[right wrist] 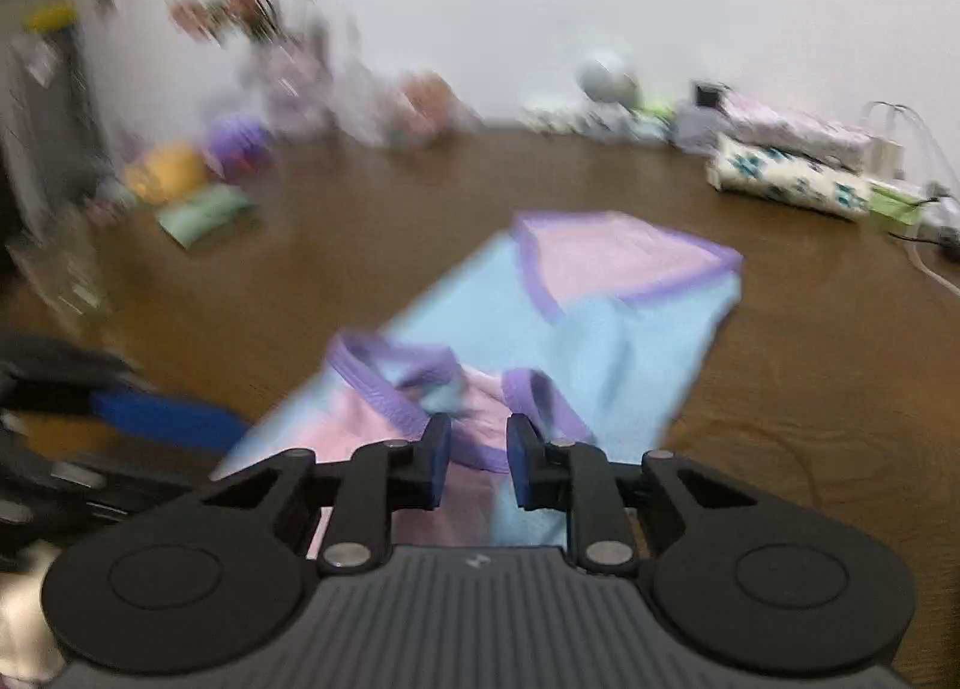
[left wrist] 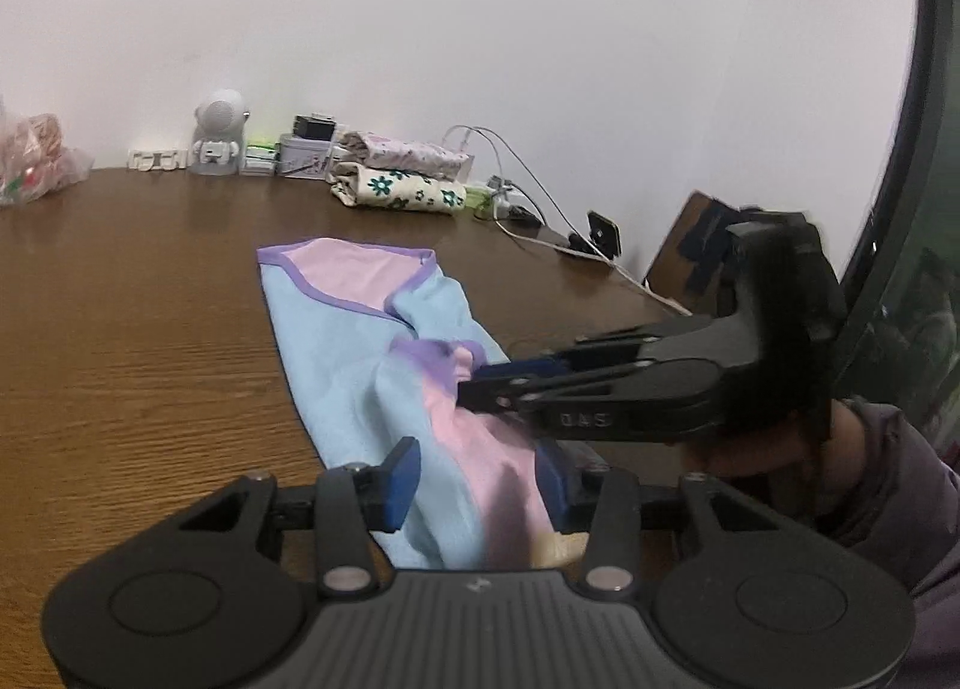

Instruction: Fold clothes

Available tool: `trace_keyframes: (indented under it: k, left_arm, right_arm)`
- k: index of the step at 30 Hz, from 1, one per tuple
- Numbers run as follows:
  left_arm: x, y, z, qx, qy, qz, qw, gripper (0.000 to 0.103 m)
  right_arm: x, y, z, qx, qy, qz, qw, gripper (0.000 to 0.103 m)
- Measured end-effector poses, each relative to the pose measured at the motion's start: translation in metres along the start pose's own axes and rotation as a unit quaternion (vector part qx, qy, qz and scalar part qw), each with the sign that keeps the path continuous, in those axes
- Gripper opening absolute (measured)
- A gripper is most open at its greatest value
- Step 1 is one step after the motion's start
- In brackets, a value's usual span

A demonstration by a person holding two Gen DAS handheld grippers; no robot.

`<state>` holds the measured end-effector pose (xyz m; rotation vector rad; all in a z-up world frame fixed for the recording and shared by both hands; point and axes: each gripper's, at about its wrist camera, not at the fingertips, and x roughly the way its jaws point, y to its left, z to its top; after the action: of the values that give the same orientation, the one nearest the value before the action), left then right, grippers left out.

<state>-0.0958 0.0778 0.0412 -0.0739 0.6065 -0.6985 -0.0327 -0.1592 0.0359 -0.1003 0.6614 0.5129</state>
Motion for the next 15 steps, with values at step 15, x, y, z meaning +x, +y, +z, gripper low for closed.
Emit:
trace_keyframes:
  k: [15]
  left_arm:
    - [0.028,0.007,-0.007,-0.016,0.042,0.044,0.9980,0.040]
  right_arm:
    - [-0.051,0.000,-0.010,0.014,-0.046,0.075,0.996,0.021]
